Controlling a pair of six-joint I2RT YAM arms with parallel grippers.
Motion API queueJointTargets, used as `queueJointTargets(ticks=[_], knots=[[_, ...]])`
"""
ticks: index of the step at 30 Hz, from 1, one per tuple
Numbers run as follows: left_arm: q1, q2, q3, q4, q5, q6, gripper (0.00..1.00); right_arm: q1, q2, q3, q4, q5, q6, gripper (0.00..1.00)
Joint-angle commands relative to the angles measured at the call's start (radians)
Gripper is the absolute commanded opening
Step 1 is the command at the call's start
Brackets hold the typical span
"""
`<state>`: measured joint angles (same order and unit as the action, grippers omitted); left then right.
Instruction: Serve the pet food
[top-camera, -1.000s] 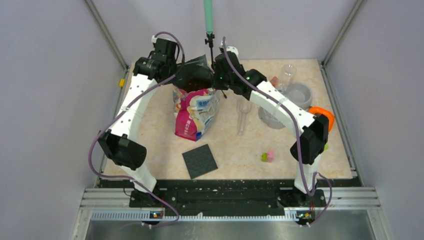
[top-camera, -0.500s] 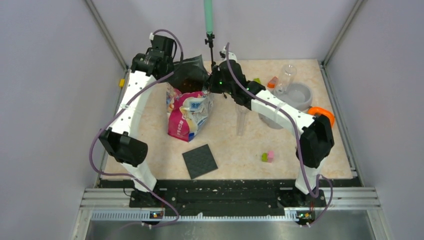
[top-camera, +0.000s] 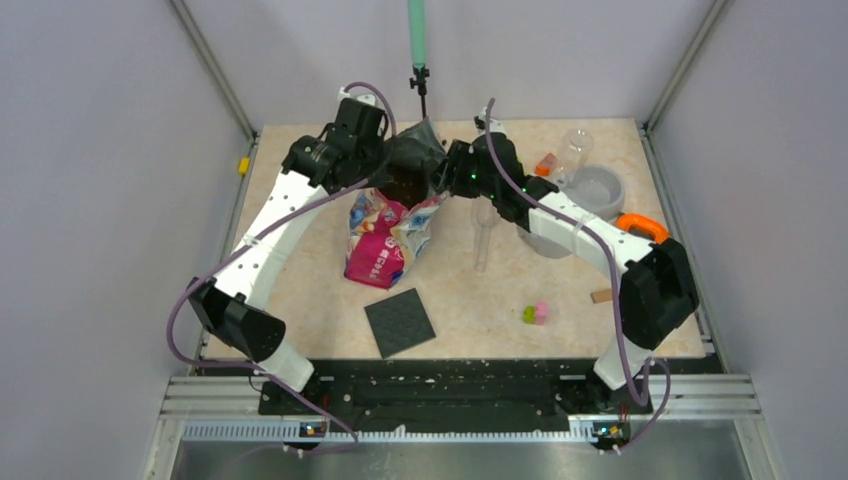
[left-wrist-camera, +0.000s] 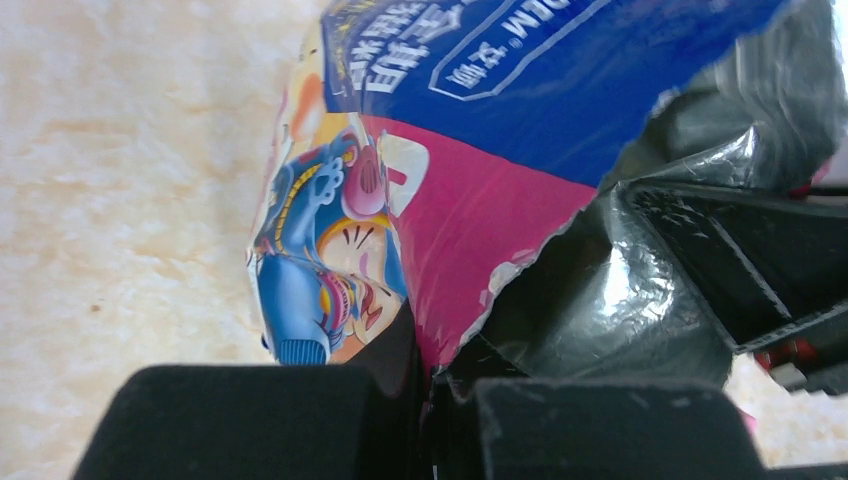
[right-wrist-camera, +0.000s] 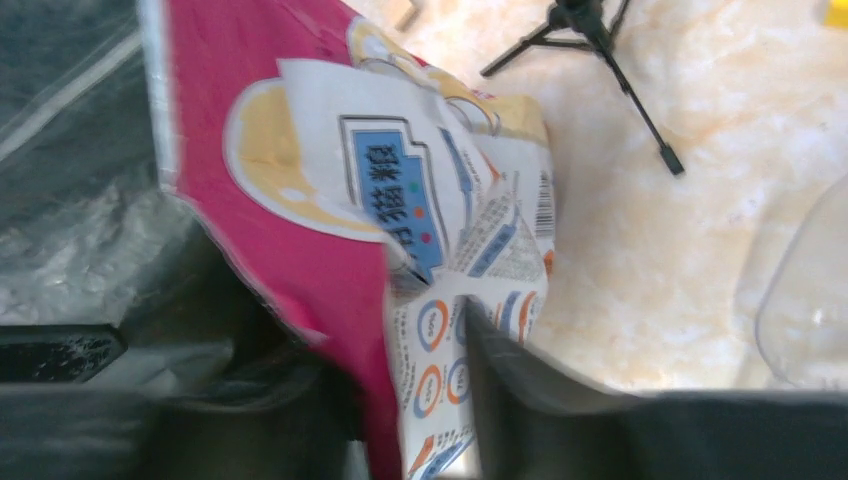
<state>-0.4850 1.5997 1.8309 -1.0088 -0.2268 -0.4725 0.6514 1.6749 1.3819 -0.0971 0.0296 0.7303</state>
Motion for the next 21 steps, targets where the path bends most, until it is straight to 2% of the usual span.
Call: queueJointTargets(ticks=[1,4,6,9,14,17,21], knots=[[-0.013,-0.073,0.017,0.116,0.061,-0.046,0.00,-0.002,-0.057,0.064,-0.142,0.012,-0.091,0.62],[-0.013,-0.048,0.058,0.091,0.057,-0.008,0.00,0.001,-0.148,0.091,-0.209,-0.024,-0.110,0.82],[-0.013,-0.030,0.079,0.084,0.055,0.013,0.00,0.014,-0.219,0.070,-0.234,-0.016,-0.123,0.88],[-0.013,-0.018,0.085,0.078,0.035,0.041,0.00,0.027,-0.330,-0.015,-0.280,0.087,-0.126,0.90],[0.002,-0.017,0.089,0.072,-0.028,0.101,0.00,0.031,-0.489,-0.323,-0.280,0.276,-0.036,0.91],[0.073,-0.024,0.094,0.087,0.004,0.139,0.00,0.045,-0.494,-0.438,-0.260,0.297,0.002,0.93],[0.171,-0.007,0.154,0.098,-0.001,0.200,0.00,0.087,-0.402,-0.469,-0.232,0.334,0.007,0.94]])
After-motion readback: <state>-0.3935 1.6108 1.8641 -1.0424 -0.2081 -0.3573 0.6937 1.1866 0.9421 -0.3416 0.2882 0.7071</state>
